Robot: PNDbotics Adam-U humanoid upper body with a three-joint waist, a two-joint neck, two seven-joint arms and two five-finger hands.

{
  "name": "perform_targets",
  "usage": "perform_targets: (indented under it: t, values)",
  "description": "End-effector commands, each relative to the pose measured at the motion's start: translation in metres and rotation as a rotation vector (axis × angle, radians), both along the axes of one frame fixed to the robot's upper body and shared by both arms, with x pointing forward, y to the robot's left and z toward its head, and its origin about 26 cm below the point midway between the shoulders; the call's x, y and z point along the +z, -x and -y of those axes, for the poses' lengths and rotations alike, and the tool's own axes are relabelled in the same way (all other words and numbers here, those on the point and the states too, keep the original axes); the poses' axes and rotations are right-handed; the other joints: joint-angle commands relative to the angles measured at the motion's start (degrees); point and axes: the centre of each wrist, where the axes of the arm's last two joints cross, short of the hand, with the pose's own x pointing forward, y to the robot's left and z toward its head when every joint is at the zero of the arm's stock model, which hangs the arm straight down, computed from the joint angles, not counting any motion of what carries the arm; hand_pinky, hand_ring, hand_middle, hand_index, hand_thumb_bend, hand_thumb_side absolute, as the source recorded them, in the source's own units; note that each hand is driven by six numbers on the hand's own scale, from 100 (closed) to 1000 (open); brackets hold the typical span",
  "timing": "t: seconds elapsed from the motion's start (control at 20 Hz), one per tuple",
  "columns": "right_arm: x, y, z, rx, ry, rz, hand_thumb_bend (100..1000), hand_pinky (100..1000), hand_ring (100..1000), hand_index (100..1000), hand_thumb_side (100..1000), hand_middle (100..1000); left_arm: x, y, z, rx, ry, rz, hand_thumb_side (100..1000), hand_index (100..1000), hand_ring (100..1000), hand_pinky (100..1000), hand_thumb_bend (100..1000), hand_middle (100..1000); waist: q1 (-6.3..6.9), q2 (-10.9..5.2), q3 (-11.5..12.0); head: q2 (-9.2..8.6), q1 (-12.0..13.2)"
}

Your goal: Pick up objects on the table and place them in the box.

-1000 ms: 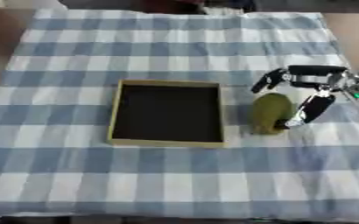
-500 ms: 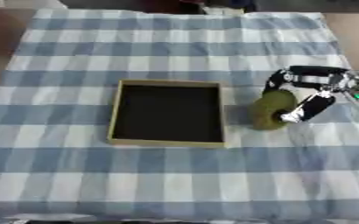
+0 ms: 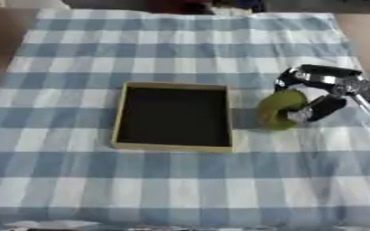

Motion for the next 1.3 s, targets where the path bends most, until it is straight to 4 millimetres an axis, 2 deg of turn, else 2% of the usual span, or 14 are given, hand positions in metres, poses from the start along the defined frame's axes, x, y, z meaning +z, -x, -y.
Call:
perform_targets:
  t: [0.05,0.35,0.5,0.7,0.8,0.95,1.3]
  values:
    - [0.037,0.003,-0.001,0.083,-0.009,0.113,100,676,574,421,103,345,0.011,0.002,0.000,-0.006,-0.031,0.030,514,819,512,638,100,690,0.08,-1.09,0.01,0.14,0.09]
    - [0.081,0.005,-0.030,0.135,-0.094,0.280,100,669,568,431,100,352,0.011,0.002,0.001,-0.008,-0.030,0.028,515,819,512,638,100,690,0.06,-1.41,-0.01,0.18,-0.23]
    - [0.094,0.002,-0.061,0.189,-0.121,0.333,100,661,567,445,101,363,0.010,0.001,0.001,-0.012,-0.028,0.026,514,819,512,638,100,690,0.19,-1.53,0.13,0.19,-0.50]
    - [0.099,-0.001,-0.111,0.225,-0.105,0.387,100,641,559,468,103,383,0.010,0.001,0.002,-0.017,-0.025,0.025,515,819,512,638,100,690,0.41,-1.55,0.39,0.13,-0.98]
    - [0.094,-0.002,-0.134,0.225,-0.074,0.405,100,623,556,479,100,392,0.009,0.001,0.003,-0.020,-0.023,0.025,516,819,512,638,100,690,0.45,-1.49,0.59,0.06,-1.25]
    - [0.079,-0.005,-0.158,0.205,-0.039,0.399,100,607,552,485,100,396,0.009,0.000,0.003,-0.024,-0.019,0.026,518,819,512,638,100,691,0.42,-1.36,0.87,0.00,-1.48]
    - [0.024,-0.011,-0.184,0.163,0.003,0.254,100,601,558,496,100,405,0.009,-0.001,0.004,-0.030,-0.013,0.029,521,819,511,638,100,691,0.30,-1.10,1.39,-0.12,-1.82]
